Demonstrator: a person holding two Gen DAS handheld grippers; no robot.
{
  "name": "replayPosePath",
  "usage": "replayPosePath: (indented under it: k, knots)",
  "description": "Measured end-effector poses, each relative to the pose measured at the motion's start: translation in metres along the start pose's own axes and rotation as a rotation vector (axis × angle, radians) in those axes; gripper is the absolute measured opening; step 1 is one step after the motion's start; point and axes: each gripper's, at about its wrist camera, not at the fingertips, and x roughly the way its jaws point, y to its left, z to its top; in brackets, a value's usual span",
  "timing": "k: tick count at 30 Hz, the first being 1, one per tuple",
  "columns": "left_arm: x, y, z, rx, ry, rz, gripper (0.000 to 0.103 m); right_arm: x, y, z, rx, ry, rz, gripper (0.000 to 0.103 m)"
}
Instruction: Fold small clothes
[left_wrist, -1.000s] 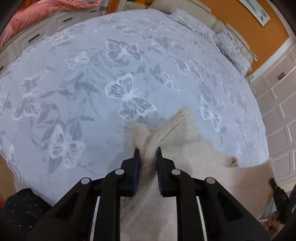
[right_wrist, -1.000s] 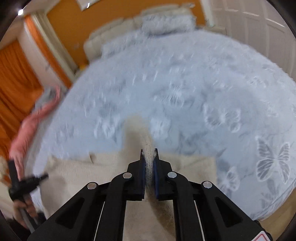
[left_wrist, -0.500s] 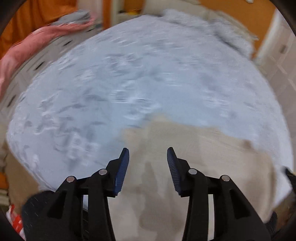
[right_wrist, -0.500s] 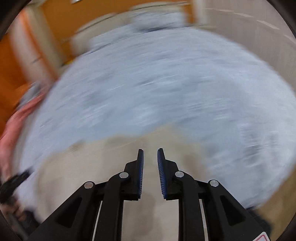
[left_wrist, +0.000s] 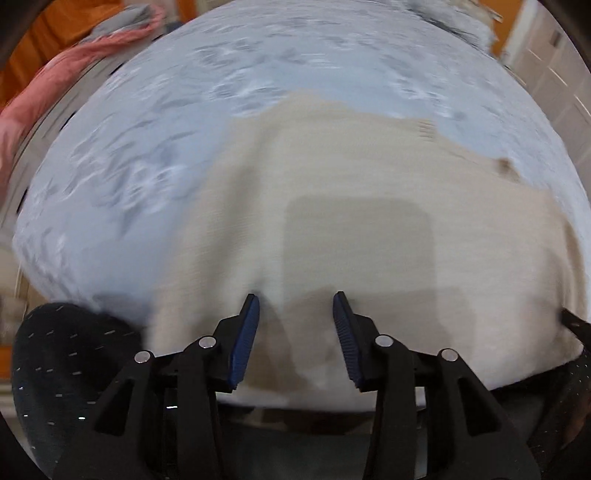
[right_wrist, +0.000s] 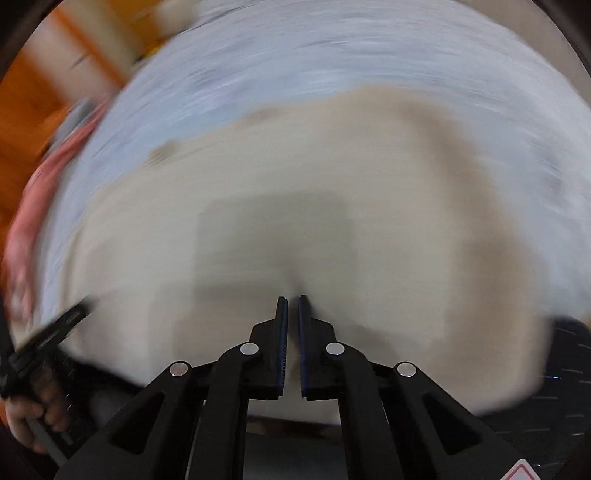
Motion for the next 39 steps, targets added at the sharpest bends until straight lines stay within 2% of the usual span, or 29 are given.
replayPosePath:
  k: [1, 2, 3, 4, 6, 7, 9, 10, 11, 14, 16, 18, 20, 22, 24, 26, 27, 29, 32, 34, 36, 39]
  knots:
    - [0.001, 0.010, -0.002, -0.034, 0.006, -0.022, 0.039, -0.003, -0.019, 0.004, 0.067, 0.005, -0.033, 0.002]
    - [0.001, 0.013, -0.004, -0.052, 0.009, -0.037, 0.039, -0.008, -0.024, 0.006, 0.083, -0.005, -0.035, 0.002]
    - [-0.001, 0.010, -0.005, -0.049, 0.005, -0.030, 0.039, -0.015, -0.024, 0.010, 0.074, -0.034, -0.043, 0.004]
    - [-0.002, 0.004, -0.005, -0.028, -0.004, -0.005, 0.039, -0.020, -0.020, 0.012, 0.052, -0.061, -0.054, 0.013]
    - [-0.003, -0.006, -0.006, 0.006, -0.015, 0.032, 0.039, -0.027, -0.001, 0.011, -0.017, -0.101, -0.047, 0.015]
    - [-0.003, -0.012, -0.009, 0.023, -0.020, 0.047, 0.039, -0.026, 0.002, 0.009, -0.035, -0.091, -0.051, 0.014]
    - [-0.002, -0.015, -0.011, 0.049, -0.026, 0.065, 0.039, 0.008, 0.002, 0.009, -0.055, 0.022, -0.113, 0.014]
    - [-0.002, -0.016, -0.013, 0.057, -0.028, 0.070, 0.039, 0.021, 0.006, 0.013, -0.043, 0.077, -0.124, 0.009]
    - [0.000, -0.016, -0.014, 0.058, -0.027, 0.069, 0.039, 0.024, 0.004, 0.017, -0.013, 0.089, -0.123, 0.008]
    - [0.000, -0.011, -0.013, 0.042, -0.025, 0.049, 0.039, 0.003, 0.019, 0.028, 0.010, -0.008, -0.080, 0.013]
    - [0.002, -0.009, -0.013, 0.038, -0.025, 0.044, 0.039, -0.007, 0.036, 0.027, -0.029, -0.052, -0.065, 0.013]
    - [0.003, -0.010, -0.015, 0.039, -0.023, 0.047, 0.040, 0.007, 0.048, 0.022, -0.066, -0.017, -0.066, 0.013]
    - [0.004, -0.010, -0.015, 0.038, -0.022, 0.047, 0.040, 0.048, 0.051, 0.016, -0.086, 0.101, -0.108, 0.013]
    - [0.004, -0.011, -0.016, 0.036, -0.022, 0.045, 0.040, 0.050, 0.050, 0.014, -0.073, 0.099, -0.120, 0.012]
    - [0.004, -0.009, -0.017, 0.029, -0.022, 0.035, 0.040, 0.032, 0.054, 0.022, -0.042, 0.064, -0.098, 0.014]
    - [0.004, -0.007, -0.018, 0.021, -0.022, 0.026, 0.040, 0.014, 0.070, 0.028, -0.076, 0.002, -0.024, 0.014]
    - [0.005, -0.007, -0.018, 0.018, -0.022, 0.025, 0.041, 0.010, 0.078, 0.030, -0.101, -0.008, -0.020, 0.014]
    - [0.005, -0.007, -0.017, 0.019, -0.021, 0.027, 0.041, 0.014, 0.090, 0.031, -0.143, 0.010, -0.008, 0.014]
    - [0.006, -0.008, -0.018, 0.023, -0.022, 0.036, 0.042, 0.057, 0.096, 0.016, -0.168, 0.104, -0.024, 0.015]
    - [0.005, -0.007, -0.019, 0.014, -0.023, 0.025, 0.042, 0.062, 0.100, 0.024, -0.174, 0.075, -0.040, 0.015]
    - [-0.003, 0.001, -0.019, -0.033, -0.028, -0.025, 0.042, 0.050, 0.113, 0.031, -0.174, 0.067, -0.053, 0.018]
    - [-0.030, 0.021, -0.019, -0.120, -0.078, -0.074, 0.043, 0.021, 0.150, 0.036, -0.232, 0.009, 0.037, 0.018]
